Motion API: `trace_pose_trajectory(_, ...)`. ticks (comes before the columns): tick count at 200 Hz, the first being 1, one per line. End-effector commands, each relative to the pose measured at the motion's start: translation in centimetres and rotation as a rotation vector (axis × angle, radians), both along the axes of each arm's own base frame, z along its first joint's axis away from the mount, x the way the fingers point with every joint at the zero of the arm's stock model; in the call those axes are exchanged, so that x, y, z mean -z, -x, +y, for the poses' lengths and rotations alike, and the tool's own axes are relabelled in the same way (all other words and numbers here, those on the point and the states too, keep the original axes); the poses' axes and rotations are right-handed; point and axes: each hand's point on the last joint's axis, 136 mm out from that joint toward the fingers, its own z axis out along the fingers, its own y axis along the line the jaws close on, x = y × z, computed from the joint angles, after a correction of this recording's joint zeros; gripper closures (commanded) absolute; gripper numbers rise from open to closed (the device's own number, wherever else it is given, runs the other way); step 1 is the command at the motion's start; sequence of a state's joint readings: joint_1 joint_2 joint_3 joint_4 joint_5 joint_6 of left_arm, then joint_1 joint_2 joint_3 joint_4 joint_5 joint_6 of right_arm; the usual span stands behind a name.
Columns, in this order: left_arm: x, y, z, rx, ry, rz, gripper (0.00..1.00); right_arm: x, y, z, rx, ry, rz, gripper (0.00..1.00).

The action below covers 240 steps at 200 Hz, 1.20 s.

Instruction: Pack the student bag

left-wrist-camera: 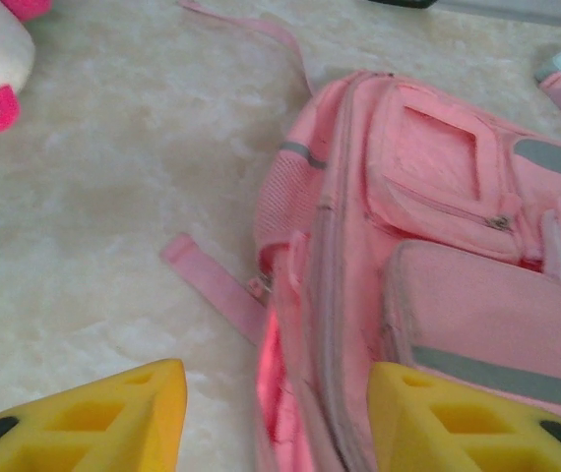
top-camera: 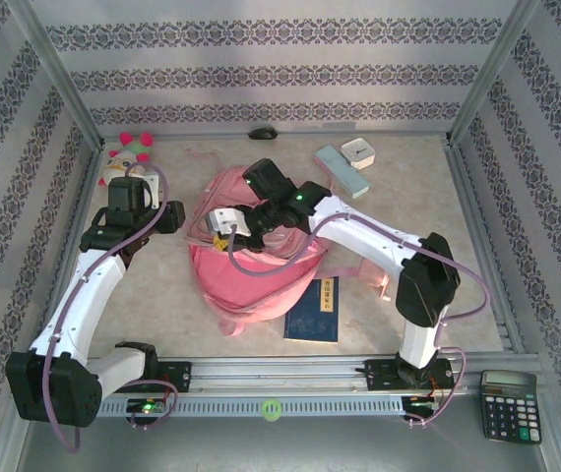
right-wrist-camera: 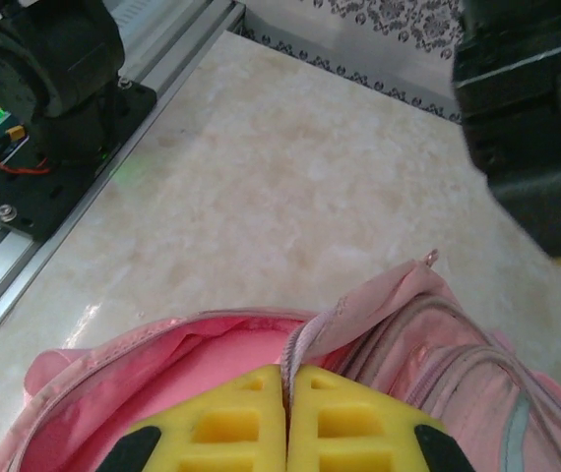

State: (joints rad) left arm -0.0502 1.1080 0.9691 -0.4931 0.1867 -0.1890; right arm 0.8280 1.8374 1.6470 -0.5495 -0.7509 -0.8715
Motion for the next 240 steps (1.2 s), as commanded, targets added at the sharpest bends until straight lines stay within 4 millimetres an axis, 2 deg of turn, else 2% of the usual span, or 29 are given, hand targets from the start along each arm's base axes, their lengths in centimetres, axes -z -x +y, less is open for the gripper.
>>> trace_pose_trajectory(1,0.5,1.2,-2.0,0.05,0.146,0.06,0.48,-3.7,1.2,1.2,-0.029,-0.099,0.045,0.82)
trace_pose_trajectory(9,1.0,1.3,-3.0,0.078,0.2,0.073,0.47,-3.5,1.1,1.0,0.031,-0.089,0.11,0.67)
trace_pose_trajectory(16,1.4,1.5,-3.5,0.097,0.231,0.079,0.46,-3.2,1.1,0.8,0.085,-0.077,0.165,0.6)
trace_pose_trajectory(33,2.9,1.6,-4.2,0.102,0.275,0.099,0.46,-2.1,1.2,-0.4,0.251,-0.034,0.291,0.47)
trace_pose_trajectory(55,5.5,1.7,-5.1,0.115,0.302,0.162,0.46,-0.4,0.8,-2.8,0.494,0.009,0.432,0.37)
trace_pose_trajectory(81,9.2,1.5,-5.7,0.096,0.278,0.247,0.46,3.4,-2.5,-8.3,1.001,0.054,0.657,0.29)
trace_pose_trajectory(101,11.6,1.5,-5.9,0.064,0.281,0.3,0.49,8.0,-4.6,-15.3,1.415,0.09,0.9,0.27)
trace_pose_trajectory(124,13.5,1.9,-5.7,0.034,0.27,0.338,0.53,11.6,-5.9,-21.0,1.692,0.033,1.085,0.25)
trace_pose_trajectory(130,14.0,2.1,-5.6,0.026,0.27,0.345,0.53,12.0,-6.3,-21.6,1.71,0.01,1.107,0.25)
trace_pose_trajectory(146,14.8,2.6,-5.3,-0.004,0.272,0.351,0.55,12.9,-7.8,-22.1,1.725,-0.04,1.153,0.25)
trace_pose_trajectory(160,15.4,3.2,-5.0,-0.029,0.27,0.363,0.55,13.2,-9.1,-21.4,1.687,-0.061,1.161,0.25)
trace_pose_trajectory(184,16.4,4.2,-4.6,-0.079,0.292,0.37,0.55,14.9,-11.7,-20.3,1.671,-0.096,1.181,0.25)
trace_pose_trajectory(201,16.8,4.5,-4.5,-0.103,0.309,0.367,0.57,15.5,-13.2,-18.2,1.614,-0.094,1.2,0.28)
trace_pose_trajectory(213,16.7,4.6,-4.3,-0.113,0.302,0.365,0.57,15.1,-14.3,-16.2,1.559,-0.091,1.194,0.3)
trace_pose_trajectory(240,15.2,4.3,-3.0,-0.158,0.257,0.315,0.55,13.8,-16.2,-11.8,1.471,-0.116,1.165,0.33)
